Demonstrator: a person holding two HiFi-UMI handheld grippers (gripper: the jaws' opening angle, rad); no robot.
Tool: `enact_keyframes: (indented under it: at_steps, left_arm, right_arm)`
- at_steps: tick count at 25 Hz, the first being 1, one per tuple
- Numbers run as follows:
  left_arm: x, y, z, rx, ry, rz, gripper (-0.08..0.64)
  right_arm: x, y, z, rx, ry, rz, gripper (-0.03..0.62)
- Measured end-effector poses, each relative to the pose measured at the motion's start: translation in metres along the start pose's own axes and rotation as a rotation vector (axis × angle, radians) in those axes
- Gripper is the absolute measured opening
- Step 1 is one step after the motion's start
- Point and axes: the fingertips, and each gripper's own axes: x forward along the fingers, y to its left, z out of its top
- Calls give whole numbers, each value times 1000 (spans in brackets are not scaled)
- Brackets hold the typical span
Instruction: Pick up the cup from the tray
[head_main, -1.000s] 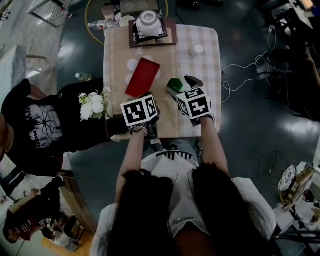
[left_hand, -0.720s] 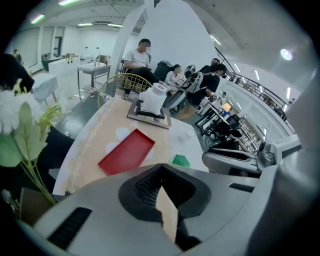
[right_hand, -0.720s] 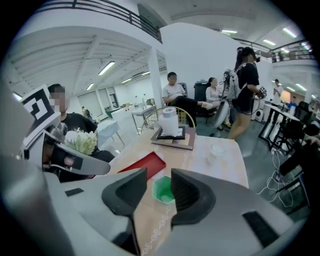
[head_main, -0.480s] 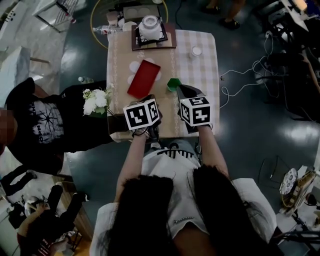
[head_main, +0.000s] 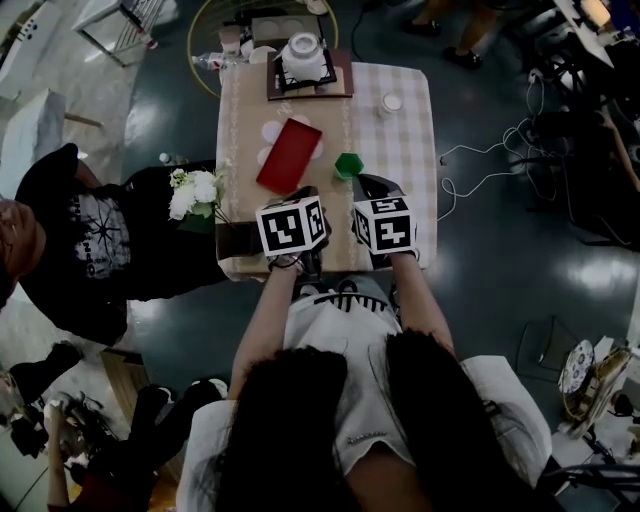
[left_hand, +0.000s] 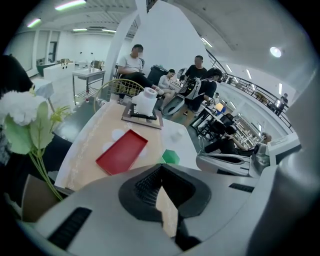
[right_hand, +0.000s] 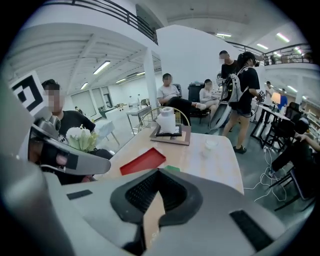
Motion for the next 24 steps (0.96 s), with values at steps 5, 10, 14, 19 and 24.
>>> enact_keyframes:
  at_steps: [5, 10, 14, 19, 24]
  left_arm:
    - [1, -3, -4, 3, -1, -8, 8]
    - [-2, -6, -1, 2, -9, -9, 8]
    - [-4, -7, 1, 7, -13, -3, 8]
    - [-2, -8, 0, 10, -11, -3, 8]
    - [-1, -9, -1, 7, -8, -2, 8]
  right_arm:
    - [0, 2, -3, -6, 8, -1, 9]
    - [-2, 2, -2, -13, 13, 1, 9]
    - [-2, 3, -2, -22, 19, 2, 9]
    - [-2, 3, -3, -29, 23, 4, 9]
    - [-3, 1, -3, -30, 22, 5, 9]
